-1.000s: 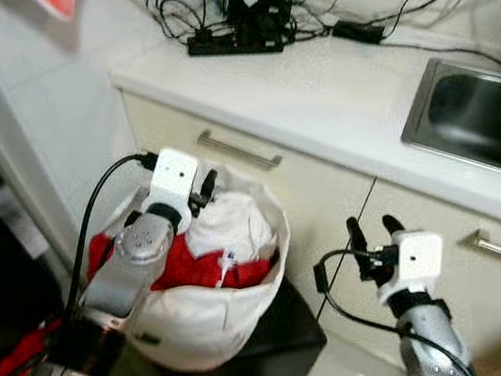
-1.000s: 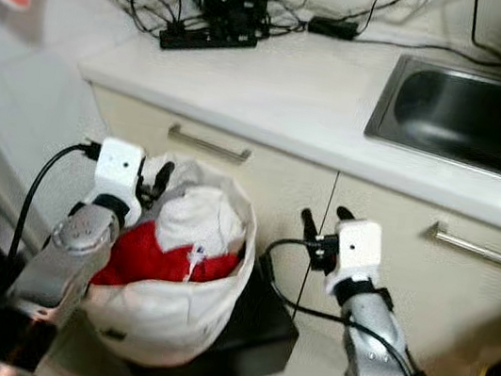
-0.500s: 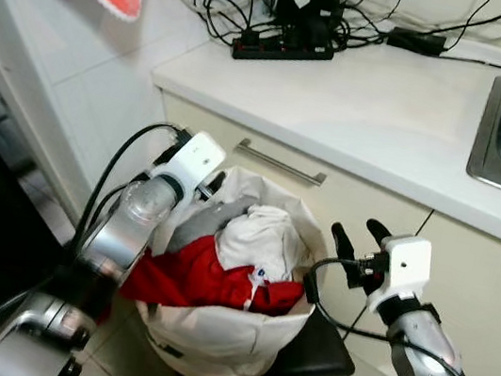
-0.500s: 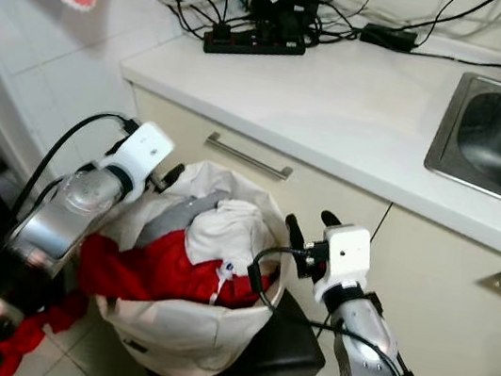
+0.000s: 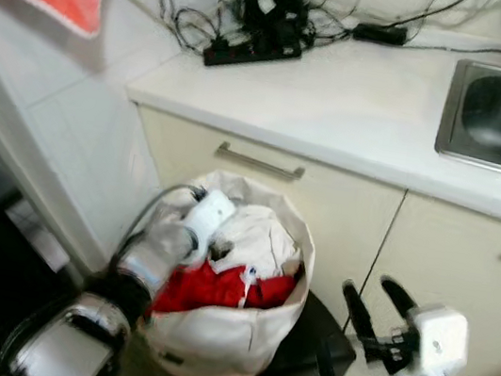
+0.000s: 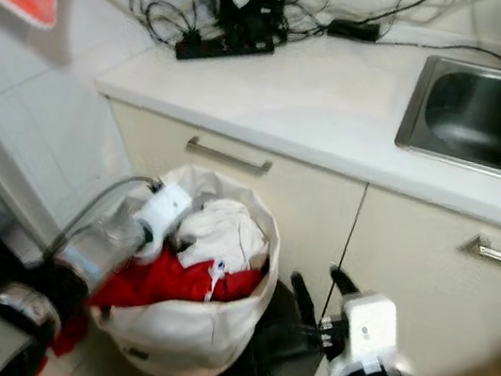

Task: Clothes washing

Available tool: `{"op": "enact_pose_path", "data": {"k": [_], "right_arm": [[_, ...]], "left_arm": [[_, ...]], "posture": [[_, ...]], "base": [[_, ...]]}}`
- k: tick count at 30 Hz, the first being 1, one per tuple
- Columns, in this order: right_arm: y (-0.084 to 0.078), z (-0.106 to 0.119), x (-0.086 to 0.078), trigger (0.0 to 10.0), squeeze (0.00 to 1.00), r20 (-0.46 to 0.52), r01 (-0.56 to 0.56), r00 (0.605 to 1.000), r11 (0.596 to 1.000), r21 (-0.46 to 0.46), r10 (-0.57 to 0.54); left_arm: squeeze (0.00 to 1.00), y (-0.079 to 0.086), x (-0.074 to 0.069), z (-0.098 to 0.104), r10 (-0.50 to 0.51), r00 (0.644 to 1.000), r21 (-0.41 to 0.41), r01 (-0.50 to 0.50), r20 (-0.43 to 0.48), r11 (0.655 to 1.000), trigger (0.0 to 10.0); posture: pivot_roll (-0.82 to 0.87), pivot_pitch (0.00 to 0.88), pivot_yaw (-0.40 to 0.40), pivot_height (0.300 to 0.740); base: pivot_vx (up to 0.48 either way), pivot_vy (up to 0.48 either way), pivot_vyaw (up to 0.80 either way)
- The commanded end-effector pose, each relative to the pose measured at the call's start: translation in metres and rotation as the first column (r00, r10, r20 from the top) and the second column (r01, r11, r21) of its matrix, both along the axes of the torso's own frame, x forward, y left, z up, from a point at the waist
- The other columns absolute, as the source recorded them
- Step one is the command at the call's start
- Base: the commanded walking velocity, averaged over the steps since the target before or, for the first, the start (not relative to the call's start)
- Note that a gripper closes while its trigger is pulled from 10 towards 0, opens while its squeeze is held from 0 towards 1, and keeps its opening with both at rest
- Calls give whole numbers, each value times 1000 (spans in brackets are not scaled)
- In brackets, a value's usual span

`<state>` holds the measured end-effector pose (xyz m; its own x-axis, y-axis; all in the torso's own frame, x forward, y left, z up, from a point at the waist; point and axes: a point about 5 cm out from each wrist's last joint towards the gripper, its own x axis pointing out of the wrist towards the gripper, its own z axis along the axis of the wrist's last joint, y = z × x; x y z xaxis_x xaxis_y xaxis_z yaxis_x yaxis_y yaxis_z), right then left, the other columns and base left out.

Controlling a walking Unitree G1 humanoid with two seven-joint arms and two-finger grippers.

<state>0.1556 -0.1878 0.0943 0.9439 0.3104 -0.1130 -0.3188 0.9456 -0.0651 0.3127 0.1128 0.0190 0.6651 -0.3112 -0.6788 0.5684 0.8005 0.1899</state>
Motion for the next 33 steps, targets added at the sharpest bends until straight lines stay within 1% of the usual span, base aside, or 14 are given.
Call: {"op": "enact_pose_path", "data": {"k": [1,4,7,9,11,13,16,17,18,23,24,26,29,33], "right_arm": [[-5,9,-6,10000,0,16,25,1000,1000,1,-25],[-10,13,-24,10000,0,-17,50,999,999,-20,-50],[-9,17,-37,10000,0,-43,55,998,998,-29,-56],[-8,20,-47,10000,0,-71,38,997,998,-45,-41],[-8,20,-47,10000,0,-71,38,997,998,-45,-41],[-10,23,-54,10000,0,-91,38,995,998,-54,-43],[-14,27,-57,10000,0,-99,37,994,997,-62,-43],[-14,27,-57,10000,0,-99,37,994,997,-62,-43],[-14,31,-58,10000,0,-106,29,994,997,-66,-36],[-10,32,-61,10000,0,-131,3,991,998,-69,-12],[-9,33,-61,10000,0,-133,-2,991,998,-69,-7],[-8,36,-62,10000,0,-135,-7,991,998,-70,-2],[-7,40,-65,10000,0,-141,-16,990,997,-75,5],[-9,37,-69,10000,0,-162,2,987,998,-69,-13]], "left_arm": [[0,11,-3,-8,55,998,49,-56,12,997,10000],[0,11,-10,-19,166,986,44,-167,22,985,10000],[0,8,-18,-27,159,986,87,-163,48,983,10000],[0,5,-24,-33,190,979,104,-197,70,975,10000],[0,5,-24,-33,190,979,104,-197,70,975,10000],[0,5,-24,-33,304,948,34,-308,98,951,10000],[0,6,-26,-35,415,904,-20,-415,103,910,10000],[0,6,-26,-35,415,904,-20,-415,103,910,10000],[0,6,-28,-36,477,873,-47,-475,106,879,10000],[0,1,-28,-34,512,847,-72,-507,145,859,10000],[0,3,-28,-34,532,832,-78,-526,158,847,10000],[0,5,-29,-34,583,798,-107,-573,155,813,10000],[0,6,-36,-41,667,740,-141,-654,80,743,10000],[0,-1,-37,-41,660,748,-137,-649,67,749,10000]], "posture": [[-375,125,183,740],[-426,170,173,740],[-461,203,154,740],[-482,214,143,740],[-482,214,143,740],[-499,220,123,740],[-518,227,91,740],[-518,227,91,740],[-527,240,64,740],[-531,258,42,740],[-532,264,39,740],[-545,286,33,740],[-543,316,35,740],[-544,316,34,740]], "base": [[0,0,0],[0,0,0],[0,0,0],[0,0,0],[0,0,0],[0,0,0],[0,0,0],[0,0,0],[0,0,0],[0,0,0],[0,0,0],[0,0,0],[0,0,0],[0,0,0]]}}
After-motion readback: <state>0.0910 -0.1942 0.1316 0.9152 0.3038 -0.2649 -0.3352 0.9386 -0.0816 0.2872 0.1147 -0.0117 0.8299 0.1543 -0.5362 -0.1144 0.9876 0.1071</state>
